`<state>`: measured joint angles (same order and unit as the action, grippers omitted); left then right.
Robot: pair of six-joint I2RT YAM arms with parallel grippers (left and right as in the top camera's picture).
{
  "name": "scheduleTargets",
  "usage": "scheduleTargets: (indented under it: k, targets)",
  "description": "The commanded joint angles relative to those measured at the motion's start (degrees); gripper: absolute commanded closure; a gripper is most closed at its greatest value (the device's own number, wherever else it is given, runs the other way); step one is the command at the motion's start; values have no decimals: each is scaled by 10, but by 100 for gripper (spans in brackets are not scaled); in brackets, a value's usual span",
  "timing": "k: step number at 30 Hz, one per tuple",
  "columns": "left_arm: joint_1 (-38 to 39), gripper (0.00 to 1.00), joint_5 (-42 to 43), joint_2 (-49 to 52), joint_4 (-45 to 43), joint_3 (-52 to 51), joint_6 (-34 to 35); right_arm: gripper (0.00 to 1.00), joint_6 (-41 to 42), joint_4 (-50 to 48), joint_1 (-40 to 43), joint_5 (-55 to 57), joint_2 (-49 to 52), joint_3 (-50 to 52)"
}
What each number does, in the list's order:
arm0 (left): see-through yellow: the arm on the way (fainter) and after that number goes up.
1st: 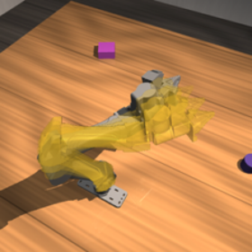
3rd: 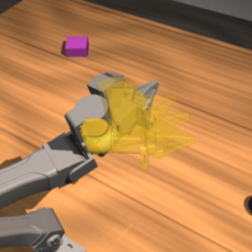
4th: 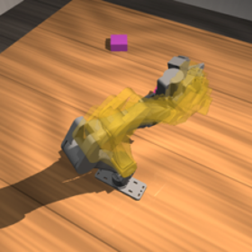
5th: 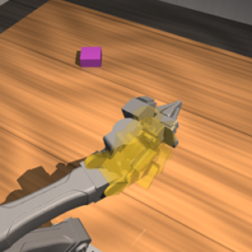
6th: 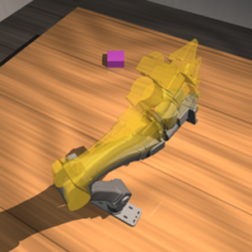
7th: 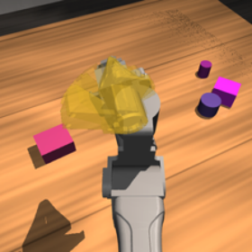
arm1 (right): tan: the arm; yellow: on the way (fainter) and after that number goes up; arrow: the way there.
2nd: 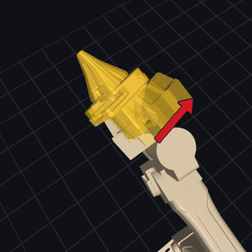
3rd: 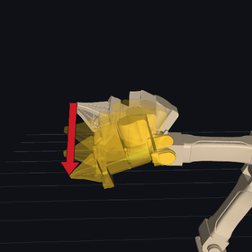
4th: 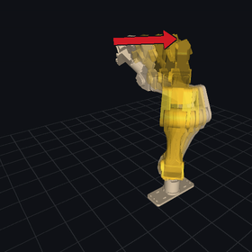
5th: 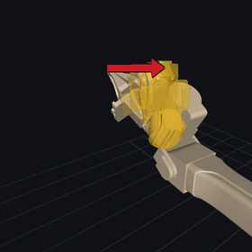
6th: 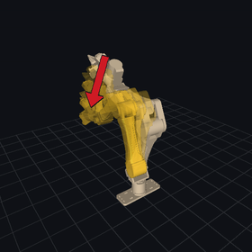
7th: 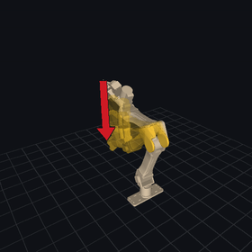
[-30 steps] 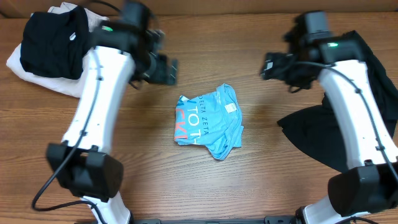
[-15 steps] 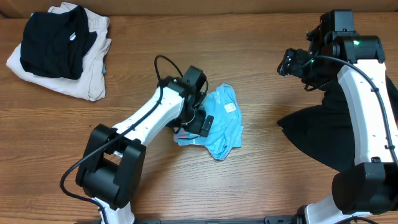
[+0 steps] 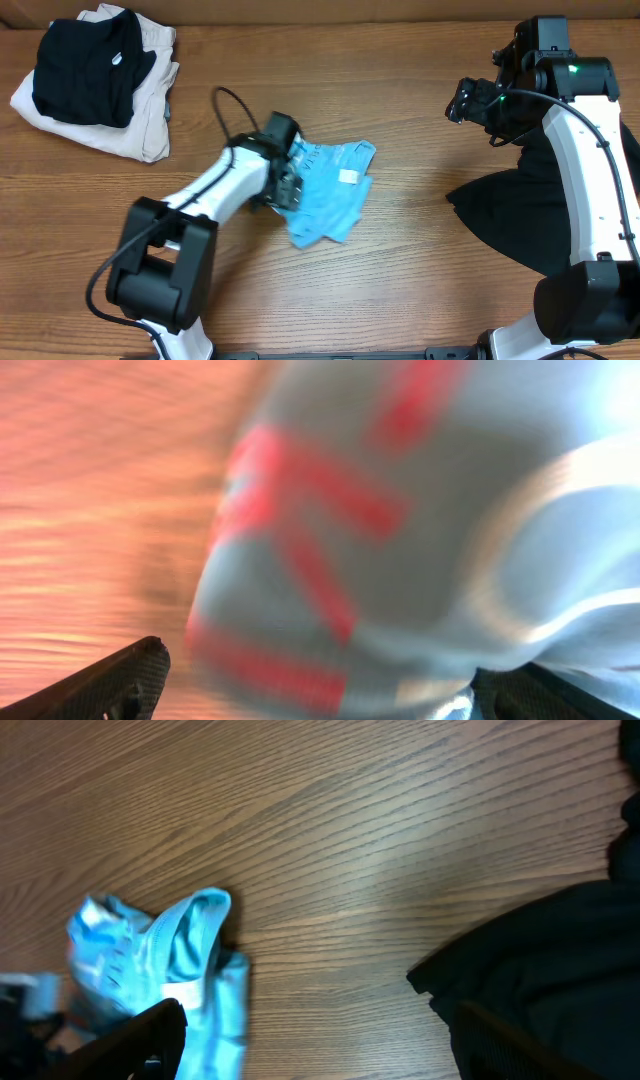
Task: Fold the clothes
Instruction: 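Grasp the folded light-blue T-shirt bundle with the left gripper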
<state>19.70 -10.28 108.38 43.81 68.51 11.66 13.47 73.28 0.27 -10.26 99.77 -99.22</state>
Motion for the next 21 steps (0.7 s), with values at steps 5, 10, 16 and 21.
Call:
scheduleTargets:
  k: [5,10,16,21]
  targets:
    - [-61,0,26,10,41,117,-91,12,0,-1,-2,-3,-3,-5]
    - [-26,0,179,10,79,204,-163,12,0,-1,-2,-3,-3,-5]
    - [56,0,175,10,76,186,-255,10,0,-1,-2,-3,-3,-5]
    - [96,0,122,10,52,135,-256,9,0,-1,-2,-3,-3,-5]
